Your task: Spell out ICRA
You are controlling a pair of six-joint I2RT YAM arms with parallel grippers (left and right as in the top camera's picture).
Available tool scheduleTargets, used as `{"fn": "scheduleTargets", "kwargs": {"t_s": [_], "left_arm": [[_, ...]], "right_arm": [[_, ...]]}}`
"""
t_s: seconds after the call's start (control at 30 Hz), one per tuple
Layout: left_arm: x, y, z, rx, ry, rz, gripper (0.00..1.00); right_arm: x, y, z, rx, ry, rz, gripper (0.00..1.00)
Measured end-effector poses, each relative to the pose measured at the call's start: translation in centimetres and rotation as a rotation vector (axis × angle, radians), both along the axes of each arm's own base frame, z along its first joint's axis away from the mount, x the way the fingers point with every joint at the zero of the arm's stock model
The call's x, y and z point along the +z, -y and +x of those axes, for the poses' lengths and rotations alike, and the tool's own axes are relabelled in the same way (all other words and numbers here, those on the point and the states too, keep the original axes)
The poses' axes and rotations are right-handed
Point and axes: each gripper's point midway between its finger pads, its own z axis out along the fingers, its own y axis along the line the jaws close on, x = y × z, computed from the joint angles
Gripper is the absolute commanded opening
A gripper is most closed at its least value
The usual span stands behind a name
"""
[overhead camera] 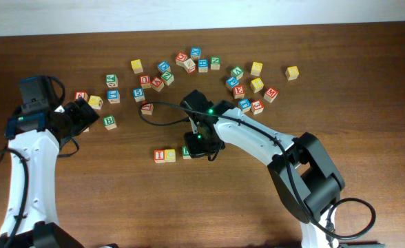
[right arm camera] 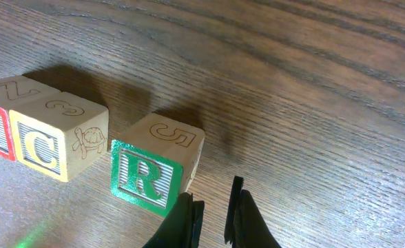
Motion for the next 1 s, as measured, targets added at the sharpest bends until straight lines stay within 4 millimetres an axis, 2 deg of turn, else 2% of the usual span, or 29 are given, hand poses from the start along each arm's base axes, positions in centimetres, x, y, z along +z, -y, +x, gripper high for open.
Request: {"fn": "scheduleTargets", "kwargs": {"t_s": [1.0], "left_arm": [[0.00,0.00,0.00,0.000,0.000,0.000,0.99]], "right_arm": [[0.05,-0.15,-0.13,0.001,-0.007,0.009,0.09]]}}
